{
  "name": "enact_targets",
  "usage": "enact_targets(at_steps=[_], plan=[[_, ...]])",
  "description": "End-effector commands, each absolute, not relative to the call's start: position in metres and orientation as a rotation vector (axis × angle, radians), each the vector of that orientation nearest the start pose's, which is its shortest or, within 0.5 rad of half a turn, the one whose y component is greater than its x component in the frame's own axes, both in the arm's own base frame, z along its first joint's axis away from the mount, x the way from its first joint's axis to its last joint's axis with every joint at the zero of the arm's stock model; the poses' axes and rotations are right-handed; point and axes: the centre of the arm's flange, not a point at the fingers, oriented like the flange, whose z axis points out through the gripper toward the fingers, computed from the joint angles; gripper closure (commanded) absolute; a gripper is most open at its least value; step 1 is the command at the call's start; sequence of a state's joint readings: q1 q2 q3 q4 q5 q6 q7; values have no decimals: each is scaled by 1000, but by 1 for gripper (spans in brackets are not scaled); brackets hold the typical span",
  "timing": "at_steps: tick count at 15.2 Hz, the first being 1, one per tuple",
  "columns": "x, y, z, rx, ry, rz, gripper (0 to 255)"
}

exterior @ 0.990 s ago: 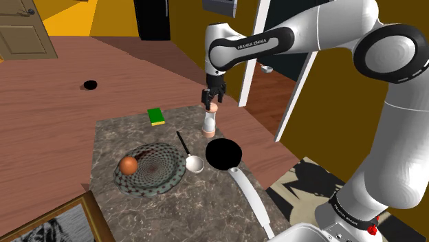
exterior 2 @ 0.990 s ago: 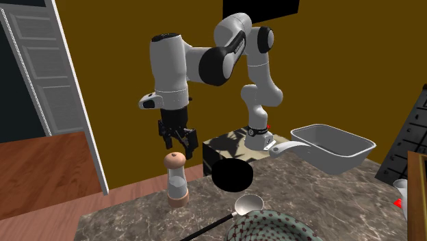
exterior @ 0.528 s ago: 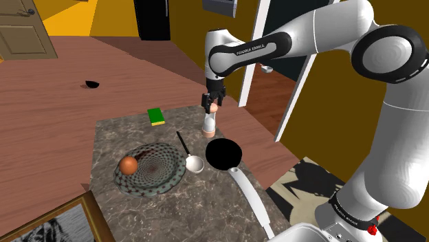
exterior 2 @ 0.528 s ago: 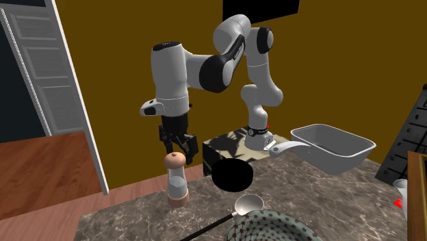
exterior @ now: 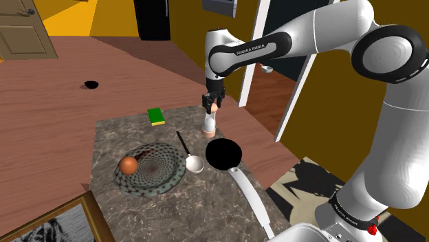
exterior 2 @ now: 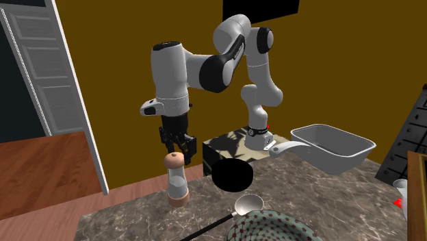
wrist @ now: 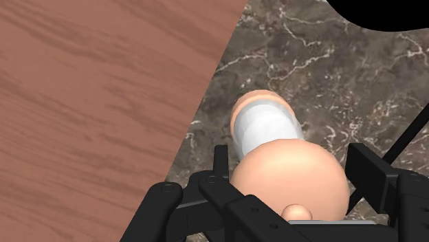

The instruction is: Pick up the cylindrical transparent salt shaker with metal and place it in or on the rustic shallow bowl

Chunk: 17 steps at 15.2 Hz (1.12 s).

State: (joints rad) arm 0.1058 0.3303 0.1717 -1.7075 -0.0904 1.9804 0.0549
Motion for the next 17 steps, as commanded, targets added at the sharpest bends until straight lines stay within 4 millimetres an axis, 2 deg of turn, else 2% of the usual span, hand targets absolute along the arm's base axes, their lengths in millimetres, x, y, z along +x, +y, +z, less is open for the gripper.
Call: enact_targets(at_steps=[1,5,17], plan=[[622,161,396,-3150,-401,76,255],[622,161,396,-3150,-401,76,255],[622,161,459,-3150,-401,76,255]])
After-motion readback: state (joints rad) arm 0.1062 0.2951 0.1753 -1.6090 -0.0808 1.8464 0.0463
